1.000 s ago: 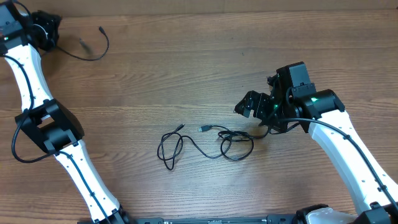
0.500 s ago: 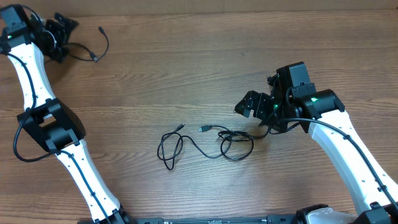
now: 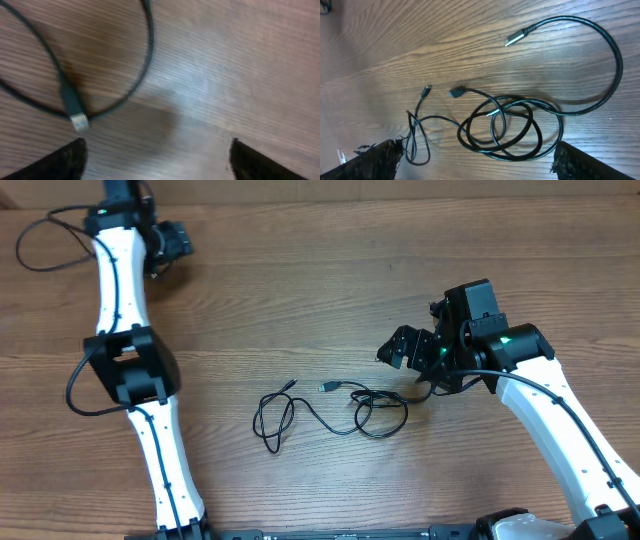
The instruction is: Untangle cables
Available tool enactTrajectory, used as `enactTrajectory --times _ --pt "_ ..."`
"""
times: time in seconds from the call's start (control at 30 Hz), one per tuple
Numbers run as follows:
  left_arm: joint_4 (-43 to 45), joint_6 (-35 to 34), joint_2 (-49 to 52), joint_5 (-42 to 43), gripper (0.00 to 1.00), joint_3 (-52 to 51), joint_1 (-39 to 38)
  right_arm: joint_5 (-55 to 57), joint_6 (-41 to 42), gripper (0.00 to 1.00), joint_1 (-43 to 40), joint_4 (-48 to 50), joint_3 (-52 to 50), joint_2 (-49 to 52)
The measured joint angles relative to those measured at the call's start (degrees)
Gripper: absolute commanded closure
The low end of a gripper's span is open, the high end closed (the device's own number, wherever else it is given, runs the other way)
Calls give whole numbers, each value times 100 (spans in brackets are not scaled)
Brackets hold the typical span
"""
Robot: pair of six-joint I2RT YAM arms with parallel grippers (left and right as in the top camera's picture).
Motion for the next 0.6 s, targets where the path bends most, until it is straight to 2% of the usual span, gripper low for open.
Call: enactTrajectory --times 0.3,0.43,0.6 --pt "-1314 59 -251 -118 1 15 28 -2 -20 0 0 -13 0 0" --pt "-1738 85 -986 81 0 17 72 -2 -164 0 -15 -142 2 0" --pt "-2194 192 -2271 614 0 140 70 -33 -413 0 -262 -1062 236 7"
